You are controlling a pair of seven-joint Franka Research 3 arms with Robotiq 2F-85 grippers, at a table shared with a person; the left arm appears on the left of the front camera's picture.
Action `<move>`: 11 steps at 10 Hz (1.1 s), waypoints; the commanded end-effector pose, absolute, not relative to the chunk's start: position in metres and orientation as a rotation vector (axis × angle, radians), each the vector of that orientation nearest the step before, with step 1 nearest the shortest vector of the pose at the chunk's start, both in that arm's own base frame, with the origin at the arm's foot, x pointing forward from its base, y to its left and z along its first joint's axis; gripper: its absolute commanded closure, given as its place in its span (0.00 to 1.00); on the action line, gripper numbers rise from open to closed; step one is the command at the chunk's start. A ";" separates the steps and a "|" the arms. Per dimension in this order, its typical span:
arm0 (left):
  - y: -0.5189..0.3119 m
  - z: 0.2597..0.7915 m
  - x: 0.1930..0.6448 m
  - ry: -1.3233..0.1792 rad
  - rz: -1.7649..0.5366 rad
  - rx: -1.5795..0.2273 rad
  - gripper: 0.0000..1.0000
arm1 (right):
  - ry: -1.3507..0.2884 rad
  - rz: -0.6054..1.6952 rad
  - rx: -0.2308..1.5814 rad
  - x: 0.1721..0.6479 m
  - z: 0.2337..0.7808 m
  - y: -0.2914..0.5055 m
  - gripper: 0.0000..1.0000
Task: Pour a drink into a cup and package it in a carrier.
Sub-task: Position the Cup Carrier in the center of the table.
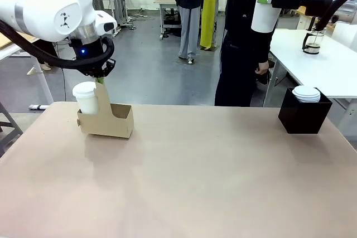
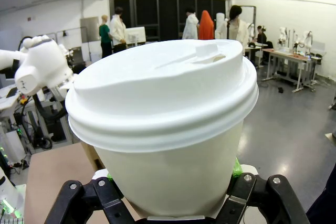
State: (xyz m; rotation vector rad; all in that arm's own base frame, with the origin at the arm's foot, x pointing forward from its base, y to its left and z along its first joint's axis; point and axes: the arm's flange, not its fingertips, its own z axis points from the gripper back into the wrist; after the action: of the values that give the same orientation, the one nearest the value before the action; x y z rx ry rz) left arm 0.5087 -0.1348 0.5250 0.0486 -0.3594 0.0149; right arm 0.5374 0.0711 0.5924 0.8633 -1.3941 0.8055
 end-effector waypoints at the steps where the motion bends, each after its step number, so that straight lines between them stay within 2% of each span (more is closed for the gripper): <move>1: -0.162 0.552 0.471 -0.403 0.079 0.058 0.98 | -1.402 0.808 0.864 0.536 0.596 0.072 0.19; 5: -0.252 0.581 0.400 -0.419 0.042 0.031 0.98 | -1.402 0.808 0.864 0.536 0.596 0.072 0.19; 11: -0.380 0.533 0.339 -0.445 0.010 -0.001 0.98 | -1.402 0.808 0.864 0.536 0.596 0.072 0.19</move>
State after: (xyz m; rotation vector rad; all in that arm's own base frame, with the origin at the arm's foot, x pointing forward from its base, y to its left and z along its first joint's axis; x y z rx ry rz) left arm 0.3352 -0.3724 0.5385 -0.0020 -0.4030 -0.0195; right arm 0.5369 0.0708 0.5926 0.8625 -1.3946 0.8056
